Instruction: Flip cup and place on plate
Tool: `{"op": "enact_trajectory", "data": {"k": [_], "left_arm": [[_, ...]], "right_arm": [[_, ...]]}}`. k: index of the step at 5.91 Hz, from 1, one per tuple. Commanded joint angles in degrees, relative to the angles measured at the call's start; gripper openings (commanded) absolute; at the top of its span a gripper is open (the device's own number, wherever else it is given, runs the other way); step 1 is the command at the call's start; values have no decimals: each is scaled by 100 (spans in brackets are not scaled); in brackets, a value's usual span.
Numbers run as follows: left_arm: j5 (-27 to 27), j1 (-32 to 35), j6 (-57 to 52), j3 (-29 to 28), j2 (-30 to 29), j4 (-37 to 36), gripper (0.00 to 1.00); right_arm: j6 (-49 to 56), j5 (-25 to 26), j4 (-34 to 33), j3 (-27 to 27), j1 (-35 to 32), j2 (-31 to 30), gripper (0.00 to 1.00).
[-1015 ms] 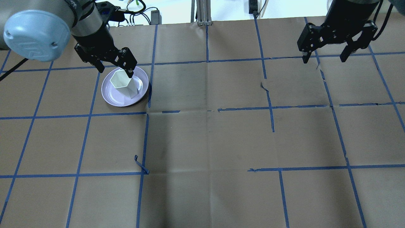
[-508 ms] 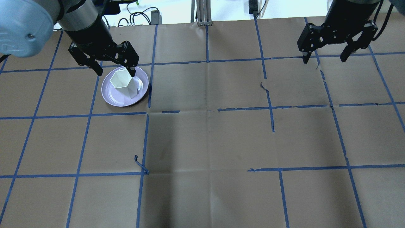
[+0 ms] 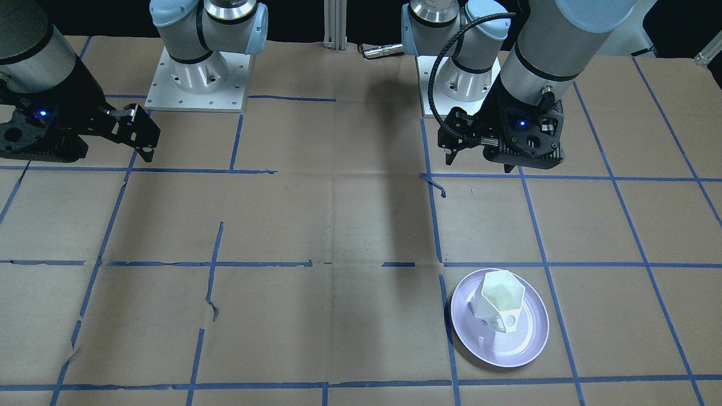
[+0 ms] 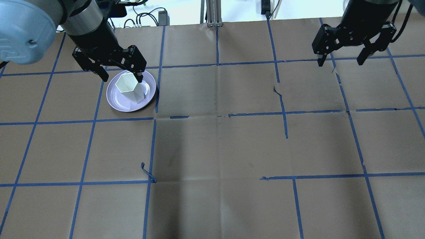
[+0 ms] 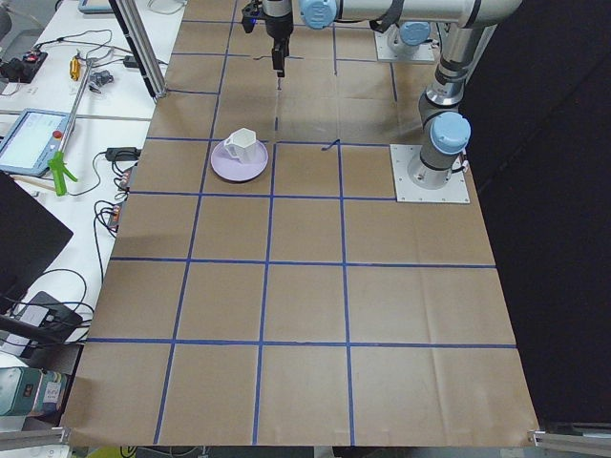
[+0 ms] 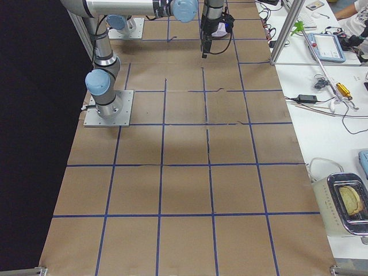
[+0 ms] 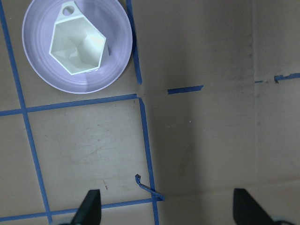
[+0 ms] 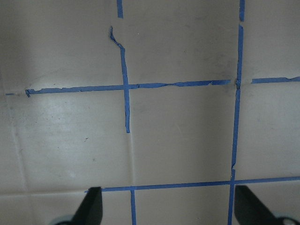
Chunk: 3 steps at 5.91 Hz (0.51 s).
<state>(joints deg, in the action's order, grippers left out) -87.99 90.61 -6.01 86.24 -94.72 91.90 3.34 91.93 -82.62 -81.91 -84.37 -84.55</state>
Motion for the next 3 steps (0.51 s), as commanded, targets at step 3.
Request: {"op": "enact_trajectory", "data": {"k": [3], "left_arm": [[1,0,3,7,6,-58,99]], "right_arm": [[0,0,0,0,0,0,100]]}}
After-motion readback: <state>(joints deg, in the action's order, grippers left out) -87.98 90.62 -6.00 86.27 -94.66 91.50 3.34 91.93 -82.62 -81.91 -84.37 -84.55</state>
